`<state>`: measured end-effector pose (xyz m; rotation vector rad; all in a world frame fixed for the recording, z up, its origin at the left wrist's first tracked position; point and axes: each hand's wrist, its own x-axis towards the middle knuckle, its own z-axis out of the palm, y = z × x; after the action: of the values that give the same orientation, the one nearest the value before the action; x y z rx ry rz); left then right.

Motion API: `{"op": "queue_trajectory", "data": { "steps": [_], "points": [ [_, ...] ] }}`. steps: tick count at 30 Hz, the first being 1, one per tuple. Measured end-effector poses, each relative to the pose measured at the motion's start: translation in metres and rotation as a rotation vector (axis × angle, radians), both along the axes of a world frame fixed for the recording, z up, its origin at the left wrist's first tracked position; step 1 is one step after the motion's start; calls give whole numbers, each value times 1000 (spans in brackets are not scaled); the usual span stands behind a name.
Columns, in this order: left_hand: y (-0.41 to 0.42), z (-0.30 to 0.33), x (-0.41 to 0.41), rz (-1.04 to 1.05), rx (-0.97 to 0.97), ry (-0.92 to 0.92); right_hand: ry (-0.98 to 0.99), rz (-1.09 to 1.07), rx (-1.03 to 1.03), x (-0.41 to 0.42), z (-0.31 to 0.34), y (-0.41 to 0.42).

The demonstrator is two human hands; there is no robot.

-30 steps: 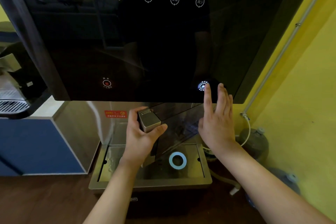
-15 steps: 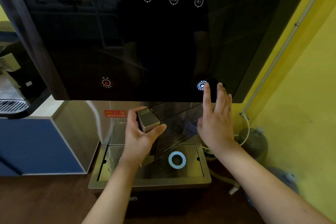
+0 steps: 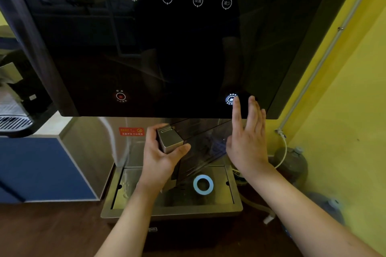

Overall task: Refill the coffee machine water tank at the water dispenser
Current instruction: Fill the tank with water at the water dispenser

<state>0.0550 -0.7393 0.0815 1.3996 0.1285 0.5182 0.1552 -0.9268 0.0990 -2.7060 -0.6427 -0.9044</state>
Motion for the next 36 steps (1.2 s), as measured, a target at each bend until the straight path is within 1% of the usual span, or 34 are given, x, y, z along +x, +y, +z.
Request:
{"op": "queue_trajectory", "data": {
  "steps": [7, 18, 27, 36],
  "points": [
    [-1, -1, 0, 13, 30, 9, 4, -6, -9, 0, 0, 0],
    [-1, 1, -1, 8, 18, 11, -8, -4, -2, 0, -1, 1],
    [0, 1, 1, 28, 61, 13, -10, 8, -4, 0, -1, 1],
    [0, 1, 1, 18, 45, 14, -12, -7, -13, 1, -1, 2]
  ]
}}
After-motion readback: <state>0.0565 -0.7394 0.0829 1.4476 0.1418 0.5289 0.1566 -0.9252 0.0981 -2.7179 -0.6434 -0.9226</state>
